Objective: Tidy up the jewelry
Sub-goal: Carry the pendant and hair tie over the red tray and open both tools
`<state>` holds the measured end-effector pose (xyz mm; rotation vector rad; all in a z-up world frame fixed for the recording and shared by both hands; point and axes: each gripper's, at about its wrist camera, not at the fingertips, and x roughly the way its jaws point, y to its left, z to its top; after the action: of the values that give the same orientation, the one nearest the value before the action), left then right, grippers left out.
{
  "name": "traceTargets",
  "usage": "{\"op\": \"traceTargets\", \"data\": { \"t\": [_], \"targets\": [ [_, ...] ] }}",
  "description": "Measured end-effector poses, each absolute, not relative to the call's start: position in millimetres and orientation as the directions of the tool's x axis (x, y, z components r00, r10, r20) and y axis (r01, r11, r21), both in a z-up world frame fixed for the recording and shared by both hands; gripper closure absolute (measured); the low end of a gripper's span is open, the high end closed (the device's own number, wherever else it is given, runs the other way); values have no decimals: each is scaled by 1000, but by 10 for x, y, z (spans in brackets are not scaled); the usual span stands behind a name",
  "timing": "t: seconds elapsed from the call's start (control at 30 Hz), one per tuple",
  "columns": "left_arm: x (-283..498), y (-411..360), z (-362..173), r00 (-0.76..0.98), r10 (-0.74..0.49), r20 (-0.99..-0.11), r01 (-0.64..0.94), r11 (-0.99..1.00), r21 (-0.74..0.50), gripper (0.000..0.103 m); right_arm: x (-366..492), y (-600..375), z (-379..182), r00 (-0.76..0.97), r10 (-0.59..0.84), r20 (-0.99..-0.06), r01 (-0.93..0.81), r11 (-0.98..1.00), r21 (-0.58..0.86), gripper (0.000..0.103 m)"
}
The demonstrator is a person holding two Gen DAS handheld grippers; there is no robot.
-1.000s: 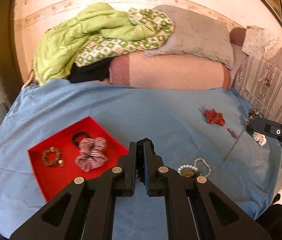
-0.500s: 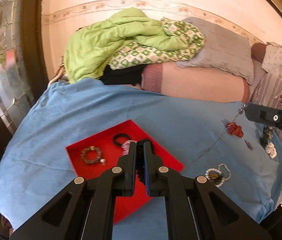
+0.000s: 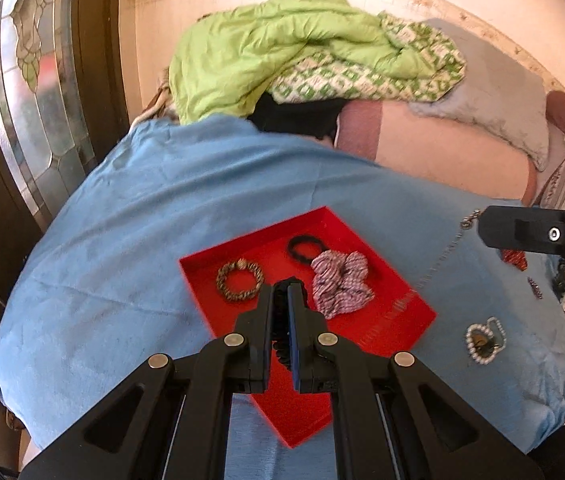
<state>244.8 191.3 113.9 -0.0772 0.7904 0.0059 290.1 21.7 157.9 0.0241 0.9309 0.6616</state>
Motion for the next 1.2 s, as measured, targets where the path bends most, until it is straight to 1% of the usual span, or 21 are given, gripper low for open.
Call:
{"op": "traceTargets", "data": {
  "t": [0.2,0.63,0.73,1.03,1.2],
  "targets": [
    [2638,1995,899,658,-22,-753,-52,996,-74,96,3109,491,1283,381,491,-784,-503,821,269,77],
    [2958,2085,286,564,-38,-825,-106,987,-118,96,3398,636,572,297,431,-852,-430,857,284,76],
    [3002,2075,187,550,-40,-834,-117,985,-125,96,3446,649,428,284,415,-864,-415,866,279,76],
    [3100,2145,-12,525,-31,-851,-218,961,-170,96,3618,629,44,244,372,-896,-356,893,274,76],
    [3127,2114,-97,524,-18,-852,-220,963,-156,96,3698,624,-139,218,346,-913,-329,906,265,76]
  ]
}}
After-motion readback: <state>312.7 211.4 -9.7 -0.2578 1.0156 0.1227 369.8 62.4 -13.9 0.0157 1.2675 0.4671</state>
